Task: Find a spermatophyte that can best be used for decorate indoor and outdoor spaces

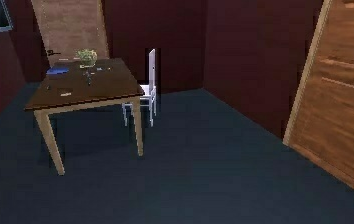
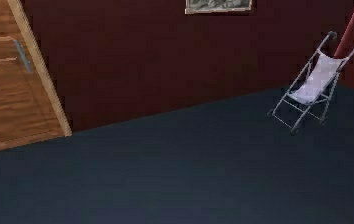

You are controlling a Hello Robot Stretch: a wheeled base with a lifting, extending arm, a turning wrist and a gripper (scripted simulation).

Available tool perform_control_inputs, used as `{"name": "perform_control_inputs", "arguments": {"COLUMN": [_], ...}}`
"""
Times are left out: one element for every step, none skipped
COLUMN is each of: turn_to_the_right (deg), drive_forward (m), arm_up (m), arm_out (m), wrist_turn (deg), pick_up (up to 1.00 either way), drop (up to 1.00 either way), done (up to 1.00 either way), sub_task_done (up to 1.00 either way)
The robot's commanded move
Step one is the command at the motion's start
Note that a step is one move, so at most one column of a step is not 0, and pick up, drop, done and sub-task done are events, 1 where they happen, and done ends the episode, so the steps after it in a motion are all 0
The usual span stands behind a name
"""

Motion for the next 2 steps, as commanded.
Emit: {"name": "perform_control_inputs", "arguments": {"turn_to_the_right": [-45.0, -6.0], "drive_forward": [0.00, 0.00], "arm_up": [0.00, 0.00], "arm_out": [0.00, 0.00], "wrist_turn": [0.0, 0.0], "pick_up": [0.00, 0.00], "drop": [0.00, 0.00], "done": [0.00, 0.00], "sub_task_done": [0.00, 0.00]}}
